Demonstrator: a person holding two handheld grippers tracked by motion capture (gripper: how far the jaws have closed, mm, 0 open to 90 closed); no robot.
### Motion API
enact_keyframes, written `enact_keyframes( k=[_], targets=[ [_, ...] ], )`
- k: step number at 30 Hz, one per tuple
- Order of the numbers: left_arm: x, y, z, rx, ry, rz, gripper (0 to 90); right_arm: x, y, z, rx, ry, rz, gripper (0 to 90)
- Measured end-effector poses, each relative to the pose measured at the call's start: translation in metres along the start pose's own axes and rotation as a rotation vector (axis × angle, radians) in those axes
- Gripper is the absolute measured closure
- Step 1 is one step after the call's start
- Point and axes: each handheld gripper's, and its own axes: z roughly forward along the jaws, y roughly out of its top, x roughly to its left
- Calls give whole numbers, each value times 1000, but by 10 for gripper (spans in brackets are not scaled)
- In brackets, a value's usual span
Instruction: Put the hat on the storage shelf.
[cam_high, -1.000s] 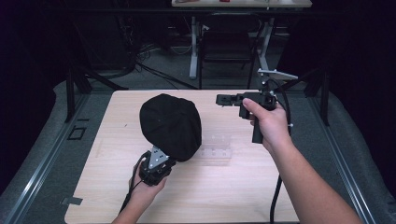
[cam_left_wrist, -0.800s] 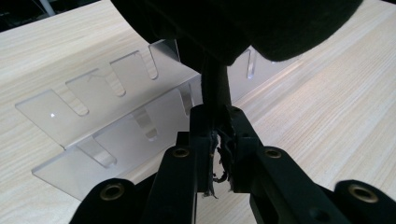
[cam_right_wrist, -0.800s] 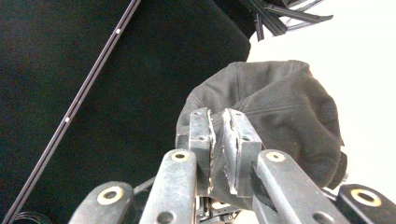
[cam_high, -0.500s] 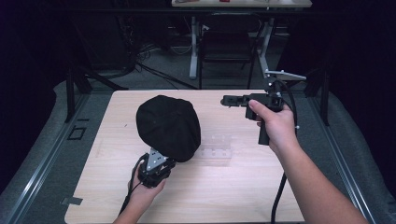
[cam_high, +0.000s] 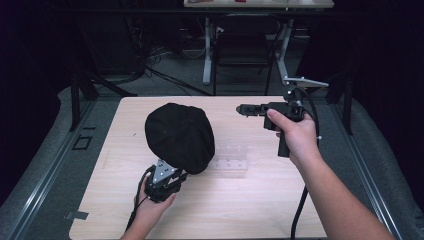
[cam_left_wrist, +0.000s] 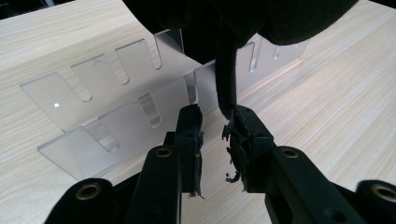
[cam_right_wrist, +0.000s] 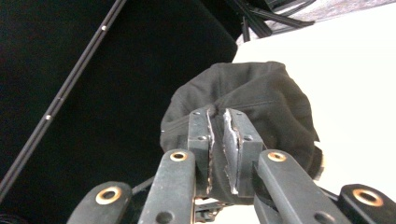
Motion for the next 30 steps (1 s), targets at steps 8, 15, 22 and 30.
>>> enact_keyframes(
  k=[8, 15, 22, 30],
  targets=[
    [7, -1, -12, -22, 4, -25, 649, -1, -5, -7, -8, -62, -44, 797],
    [16, -4, -21, -31, 12, -65, 559, -3, -11, -14, 4, -106, -71, 791],
    [26, -11, -31, -24, 13, -112, 508, -4, -19, -20, 14, -156, -114, 776],
    [35, -25, -46, -18, 23, -146, 470, -15, -36, -31, 20, -225, -151, 770]
  ],
)
